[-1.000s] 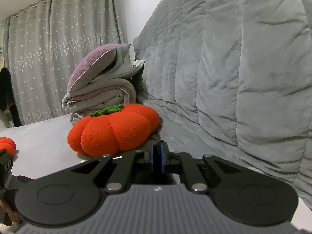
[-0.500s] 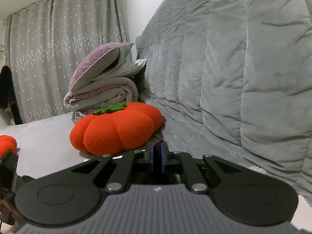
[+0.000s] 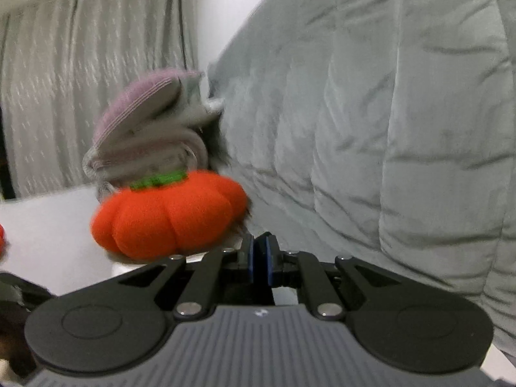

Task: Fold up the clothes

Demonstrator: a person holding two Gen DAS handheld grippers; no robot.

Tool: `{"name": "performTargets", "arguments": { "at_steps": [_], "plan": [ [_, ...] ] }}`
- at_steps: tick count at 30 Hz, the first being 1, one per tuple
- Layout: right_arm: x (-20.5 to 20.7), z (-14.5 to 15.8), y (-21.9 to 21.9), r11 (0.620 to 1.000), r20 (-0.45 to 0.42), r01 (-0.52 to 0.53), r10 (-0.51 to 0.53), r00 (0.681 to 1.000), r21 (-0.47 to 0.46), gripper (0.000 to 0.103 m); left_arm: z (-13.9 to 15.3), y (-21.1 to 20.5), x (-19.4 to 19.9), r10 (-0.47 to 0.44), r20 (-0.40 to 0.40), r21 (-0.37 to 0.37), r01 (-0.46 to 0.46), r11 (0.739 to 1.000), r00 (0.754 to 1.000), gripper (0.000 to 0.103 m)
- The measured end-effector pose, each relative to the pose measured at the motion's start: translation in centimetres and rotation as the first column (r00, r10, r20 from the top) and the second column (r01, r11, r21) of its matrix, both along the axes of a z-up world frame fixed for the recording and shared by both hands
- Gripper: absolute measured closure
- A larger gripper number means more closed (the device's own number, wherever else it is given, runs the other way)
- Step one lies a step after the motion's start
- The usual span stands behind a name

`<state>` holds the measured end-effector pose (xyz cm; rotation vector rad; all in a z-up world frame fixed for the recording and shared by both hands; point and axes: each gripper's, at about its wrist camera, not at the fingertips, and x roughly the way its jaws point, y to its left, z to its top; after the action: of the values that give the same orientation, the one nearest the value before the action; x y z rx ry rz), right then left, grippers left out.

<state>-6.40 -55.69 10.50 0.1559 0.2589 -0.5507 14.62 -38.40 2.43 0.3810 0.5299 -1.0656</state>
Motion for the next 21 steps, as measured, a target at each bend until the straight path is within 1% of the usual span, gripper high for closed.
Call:
{"name": "performTargets", "arguments": {
  "at_steps": [1, 3, 4, 5, 7, 10, 12, 14, 16, 18, 19, 21],
  "plan": [
    [0.3, -0.5, -0.2, 1.000, -0.016, 0.009, -0.009, 1.000, 0.006, 0.094, -0.4, -0.2, -0.2, 0.003, 0.001, 0.004, -0.003, 1.000, 1.000, 0.098],
    [0.6, -1.0, -0.6, 0.999, -0.033, 0.023, -0.022, 0.999, 0.032, 0.094, -0.5, -0.1, -0.3, 0.012, 0.002, 0.004, -0.012, 1.000, 1.000, 0.092],
    [0.8, -1.2, -0.8, 0.999, -0.042, 0.032, -0.030, 0.999, 0.039, 0.094, -0.4, 0.0, -0.2, 0.016, 0.005, 0.003, -0.016, 1.000, 1.000, 0.086],
    [1.0, -1.3, -0.8, 0.999, -0.052, 0.040, -0.038, 0.998, 0.036, 0.094, -0.2, 0.2, -0.1, 0.030, 0.014, -0.001, -0.030, 1.000, 0.999, 0.073],
    [1.2, -1.4, -0.7, 0.998, -0.063, 0.051, -0.049, 0.997, 0.030, 0.094, 0.4, 1.2, 0.3, 0.069, 0.022, -0.022, -0.069, 0.997, 0.997, 0.061],
    [1.6, -1.7, -0.7, 0.997, -0.075, 0.067, -0.065, 0.995, 0.026, 0.094, 1.6, 3.7, 1.7, 0.140, -0.020, -0.073, -0.141, 0.987, 0.990, 0.060],
    [1.9, -1.9, -0.8, 0.996, -0.096, 0.084, -0.081, 0.992, 0.025, 0.094, 2.5, 5.9, 2.1, 0.200, -0.048, -0.101, -0.204, 0.974, 0.979, 0.059],
    [2.4, -2.3, -0.9, 0.994, -0.133, 0.104, -0.102, 0.986, 0.014, 0.094, 3.1, 8.6, 2.3, 0.272, -0.081, -0.116, -0.280, 0.953, 0.959, 0.059],
    [2.8, -2.6, -0.9, 0.993, -0.161, 0.120, -0.118, 0.980, 0.004, 0.094, 3.2, 10.9, 2.0, 0.309, -0.078, -0.117, -0.317, 0.941, 0.948, 0.059],
    [2.8, -2.7, -0.8, 0.992, -0.168, 0.126, -0.125, 0.978, -0.007, 0.094, 3.1, 13.0, 1.5, 0.332, -0.057, -0.111, -0.336, 0.935, 0.942, 0.059],
    [2.7, -2.7, -0.7, 0.991, -0.165, 0.129, -0.130, 0.978, -0.014, 0.094, 2.8, 14.0, 1.4, 0.347, -0.051, -0.100, -0.350, 0.931, 0.937, 0.059],
    [2.1, -2.1, -0.5, 0.989, -0.134, 0.145, -0.149, 0.980, -0.035, 0.094, 2.0, 15.5, 1.9, 0.371, -0.067, -0.075, -0.375, 0.924, 0.926, 0.059]
  ]
}}
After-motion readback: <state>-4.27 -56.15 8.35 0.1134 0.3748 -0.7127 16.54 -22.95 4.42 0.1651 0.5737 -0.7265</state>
